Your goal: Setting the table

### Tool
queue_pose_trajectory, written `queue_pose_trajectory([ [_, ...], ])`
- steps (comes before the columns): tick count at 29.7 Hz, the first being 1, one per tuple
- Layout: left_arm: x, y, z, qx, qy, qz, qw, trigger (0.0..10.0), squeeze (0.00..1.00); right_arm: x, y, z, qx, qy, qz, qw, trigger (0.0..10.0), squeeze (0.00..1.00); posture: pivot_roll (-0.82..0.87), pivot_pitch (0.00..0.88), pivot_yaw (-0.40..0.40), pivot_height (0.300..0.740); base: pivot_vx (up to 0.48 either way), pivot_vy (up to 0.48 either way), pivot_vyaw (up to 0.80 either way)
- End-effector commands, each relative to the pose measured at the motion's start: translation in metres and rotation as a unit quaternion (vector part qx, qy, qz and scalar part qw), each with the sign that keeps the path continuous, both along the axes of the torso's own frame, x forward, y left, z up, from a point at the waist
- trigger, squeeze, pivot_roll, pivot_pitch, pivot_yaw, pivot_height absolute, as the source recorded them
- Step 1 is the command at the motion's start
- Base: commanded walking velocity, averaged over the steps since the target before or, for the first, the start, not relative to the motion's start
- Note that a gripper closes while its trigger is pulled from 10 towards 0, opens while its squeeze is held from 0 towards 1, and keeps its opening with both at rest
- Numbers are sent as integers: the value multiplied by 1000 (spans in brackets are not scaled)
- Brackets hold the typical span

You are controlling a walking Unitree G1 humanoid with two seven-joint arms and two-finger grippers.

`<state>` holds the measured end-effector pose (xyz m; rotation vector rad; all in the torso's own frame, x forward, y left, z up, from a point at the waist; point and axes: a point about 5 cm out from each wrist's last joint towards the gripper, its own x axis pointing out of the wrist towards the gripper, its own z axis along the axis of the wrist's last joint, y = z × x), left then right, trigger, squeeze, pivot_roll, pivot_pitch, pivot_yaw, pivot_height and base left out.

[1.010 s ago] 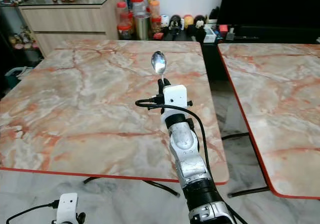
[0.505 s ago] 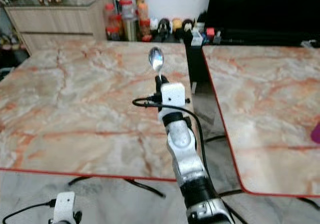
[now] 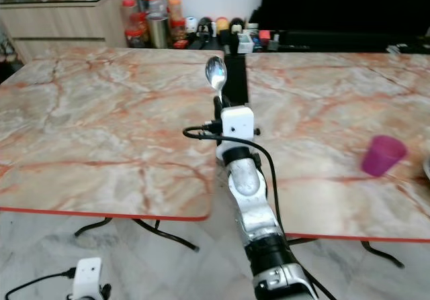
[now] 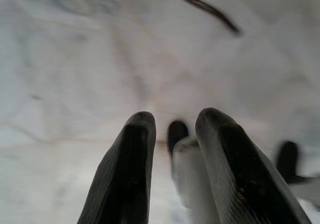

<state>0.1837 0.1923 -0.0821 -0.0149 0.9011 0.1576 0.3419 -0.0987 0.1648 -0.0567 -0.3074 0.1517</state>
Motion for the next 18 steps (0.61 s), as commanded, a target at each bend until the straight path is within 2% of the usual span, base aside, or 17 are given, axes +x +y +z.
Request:
queue_pose_trajectory([
  [1, 0, 9, 1, 14, 3, -2, 1000, 10000, 0, 0, 11, 8, 9, -14, 17, 1000, 10000, 0, -46, 0, 13, 740, 0, -382, 0],
  [18, 1, 7, 1, 15, 4, -13, 1000, 10000, 0, -1, 10, 8, 7, -16, 14, 1000, 10000, 0, -62, 0, 24, 740, 0, -381, 0],
])
